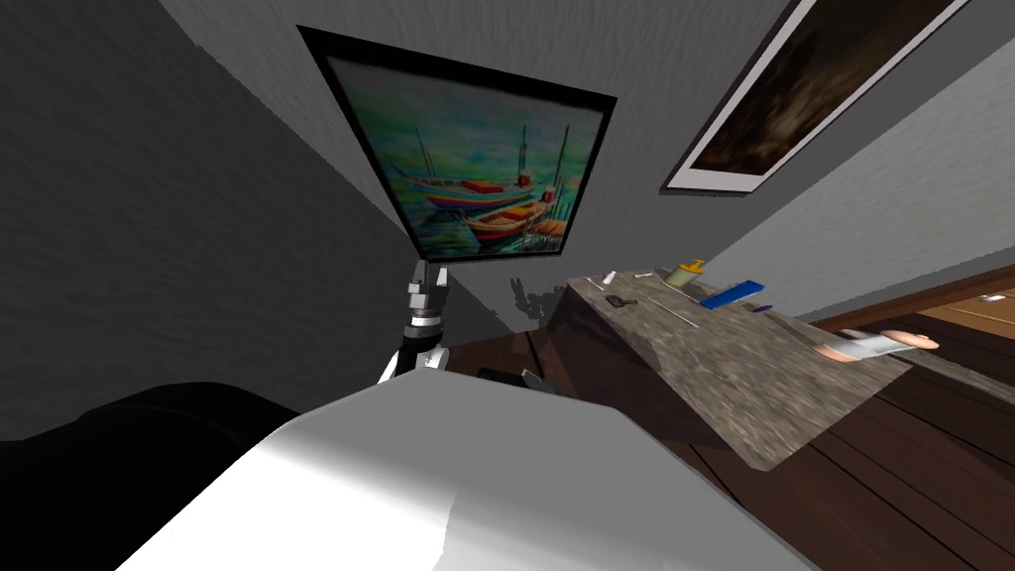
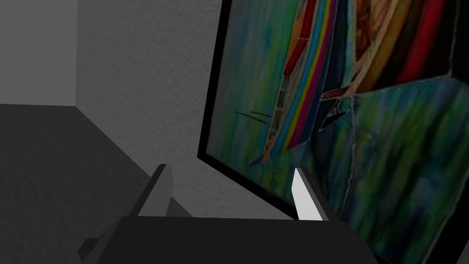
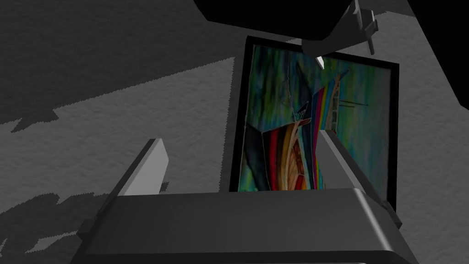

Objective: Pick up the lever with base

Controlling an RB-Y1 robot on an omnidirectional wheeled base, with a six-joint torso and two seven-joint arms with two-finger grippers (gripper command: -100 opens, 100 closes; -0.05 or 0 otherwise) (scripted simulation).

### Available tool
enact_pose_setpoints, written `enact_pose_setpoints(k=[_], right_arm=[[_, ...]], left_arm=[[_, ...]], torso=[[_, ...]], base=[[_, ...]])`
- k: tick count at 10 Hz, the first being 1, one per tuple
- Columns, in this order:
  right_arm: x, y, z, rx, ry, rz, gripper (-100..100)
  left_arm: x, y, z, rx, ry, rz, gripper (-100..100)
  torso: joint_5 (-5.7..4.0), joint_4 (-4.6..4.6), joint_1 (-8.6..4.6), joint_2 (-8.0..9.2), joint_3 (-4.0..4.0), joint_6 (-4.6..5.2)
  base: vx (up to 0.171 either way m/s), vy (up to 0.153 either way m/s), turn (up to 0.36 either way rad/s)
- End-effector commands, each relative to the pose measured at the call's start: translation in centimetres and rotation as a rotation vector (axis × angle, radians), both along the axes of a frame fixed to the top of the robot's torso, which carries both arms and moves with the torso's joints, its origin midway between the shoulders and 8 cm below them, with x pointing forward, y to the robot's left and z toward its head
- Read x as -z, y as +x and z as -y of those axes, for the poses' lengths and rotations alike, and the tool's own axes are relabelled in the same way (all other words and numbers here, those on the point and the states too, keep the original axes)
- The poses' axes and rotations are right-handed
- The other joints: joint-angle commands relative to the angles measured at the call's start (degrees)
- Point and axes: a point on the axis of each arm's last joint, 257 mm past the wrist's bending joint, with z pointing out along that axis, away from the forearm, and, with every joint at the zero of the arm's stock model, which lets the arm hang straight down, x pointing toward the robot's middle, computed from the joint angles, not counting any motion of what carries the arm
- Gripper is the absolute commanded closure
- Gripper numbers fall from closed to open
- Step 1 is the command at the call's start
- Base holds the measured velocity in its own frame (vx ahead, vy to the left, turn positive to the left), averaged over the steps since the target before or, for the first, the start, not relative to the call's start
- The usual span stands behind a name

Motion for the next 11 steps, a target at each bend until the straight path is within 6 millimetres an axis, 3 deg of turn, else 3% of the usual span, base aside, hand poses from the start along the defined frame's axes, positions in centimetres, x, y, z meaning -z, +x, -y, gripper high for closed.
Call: enact_pose_setpoints(k=[1,2,3,5,6,8,9,10,11], right_arm=[[1.4,-0.5,0.9,-0.021,-0.053,-0.028,-100],[1.6,-0.6,1.2,-0.024,-0.064,-0.03,-100],[4.0,-2.1,2.2,-0.043,-0.116,-0.085,-100],[4.5,-2.4,3.1,-0.053,-0.151,-0.089,-100],[6.7,-3.8,4.3,-0.066,-0.201,-0.142,-100],[7.2,-4.1,5.6,-0.077,-0.243,-0.147,-100],[9.2,-5.6,7.2,-0.087,-0.296,-0.198,-100],[9.6,-5.9,8.3,-0.095,-0.332,-0.202,-100],[11.5,-7.3,10.2,-0.101,-0.389,-0.251,-100]], left_arm=[[0.0,0.0,0.0,0.0,0.0,0.0,0],[0.0,0.0,0.0,0.0,0.0,0.0,0],[0.0,0.0,0.0,0.0,0.0,0.0,0],[0.0,0.0,0.0,0.0,0.0,0.0,0],[0.0,0.0,0.0,0.0,0.0,0.0,0],[0.0,0.0,0.0,0.0,0.0,0.0,0],[0.0,0.0,0.0,0.0,0.0,0.0,0],[0.0,0.0,0.0,0.0,0.0,0.0,0],[0.0,0.0,0.0,0.0,0.0,0.0,0]], torso=[[0.0,0.0,0.0,0.0,0.0,0.0],[0.0,0.0,-0.01,-0.01,0.0,0.03],[-0.01,0.0,-0.04,-0.03,-0.02,0.04],[-0.01,-0.01,-0.05,-0.06,-0.03,0.03],[-0.01,-0.01,-0.06,-0.06,-0.03,0.05],[-0.01,-0.01,-0.08,-0.09,-0.05,0.04],[-0.02,-0.01,-0.08,-0.08,-0.05,0.05],[-0.01,-0.02,-0.09,-0.12,-0.07,0.0],[-0.02,-0.02,-0.11,-0.13,-0.07,0.03]], base=[[-0.021,0.015,0.109],[-0.01,0.006,-0.022],[-0.009,0.014,0.184],[-0.005,0.005,0.05],[0.0,0.005,0.185],[0.001,-0.003,0.045],[0.008,-0.001,0.174],[0.011,-0.008,0.124],[0.02,-0.016,0.2]])
